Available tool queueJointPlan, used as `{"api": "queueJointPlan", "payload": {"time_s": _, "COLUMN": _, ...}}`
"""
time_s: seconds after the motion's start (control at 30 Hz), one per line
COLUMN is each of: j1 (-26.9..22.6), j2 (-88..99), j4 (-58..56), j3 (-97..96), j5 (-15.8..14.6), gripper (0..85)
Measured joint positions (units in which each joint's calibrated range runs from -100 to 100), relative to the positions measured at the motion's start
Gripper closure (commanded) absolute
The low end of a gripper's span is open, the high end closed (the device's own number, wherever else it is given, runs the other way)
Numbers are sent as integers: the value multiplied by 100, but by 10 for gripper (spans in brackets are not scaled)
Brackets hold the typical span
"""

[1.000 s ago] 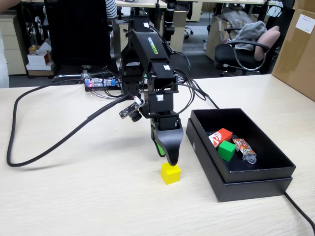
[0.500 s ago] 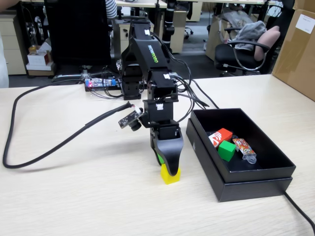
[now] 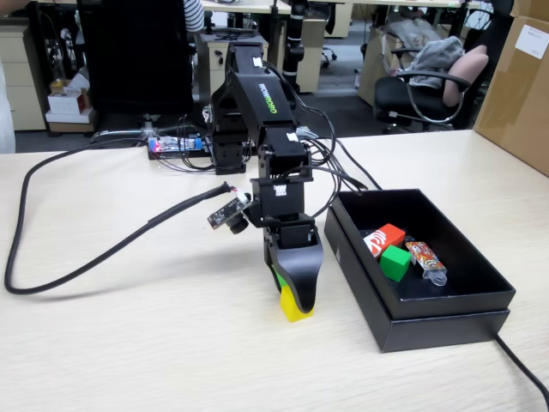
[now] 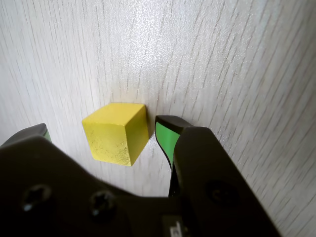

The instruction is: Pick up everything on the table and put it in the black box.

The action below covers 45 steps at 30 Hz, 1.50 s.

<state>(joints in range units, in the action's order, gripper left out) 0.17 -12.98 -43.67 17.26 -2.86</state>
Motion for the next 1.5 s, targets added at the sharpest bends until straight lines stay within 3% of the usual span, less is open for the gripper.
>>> {"api": "queueJointPlan", "payload": {"time_s": 0.17, "j1": 5, "j2": -51, "j4": 8, "j3": 46, "j5": 20, "gripper": 617}}
{"api": "queueJointPlan", "payload": {"time_s": 0.3, "j1": 15, "j2": -51, "j4": 8, "j3": 46, "j5": 29, "gripper": 673}}
{"api": "queueJointPlan", "payload": {"time_s": 0.43, "j1": 10, "j2": -51, "j4": 8, "j3": 46, "j5": 24, "gripper": 845}}
{"api": "queueJointPlan", "payload": {"time_s": 0.8, "j1": 34, "j2": 393, "j4": -49, "j3": -100, "j5": -29, "gripper": 845}}
{"api": "queueJointPlan", "payload": {"time_s": 1.13, "j1": -298, "j2": 3395, "j4": -238, "j3": -1397, "j5": -59, "gripper": 845}}
{"api": "queueJointPlan", "payload": {"time_s": 1.3, "j1": -733, "j2": 4535, "j4": -378, "j3": -1525, "j5": -151, "gripper": 845}}
{"api": "queueJointPlan", "payload": {"time_s": 1.5, "j1": -1705, "j2": 4864, "j4": -411, "j3": -1498, "j5": -400, "gripper": 845}}
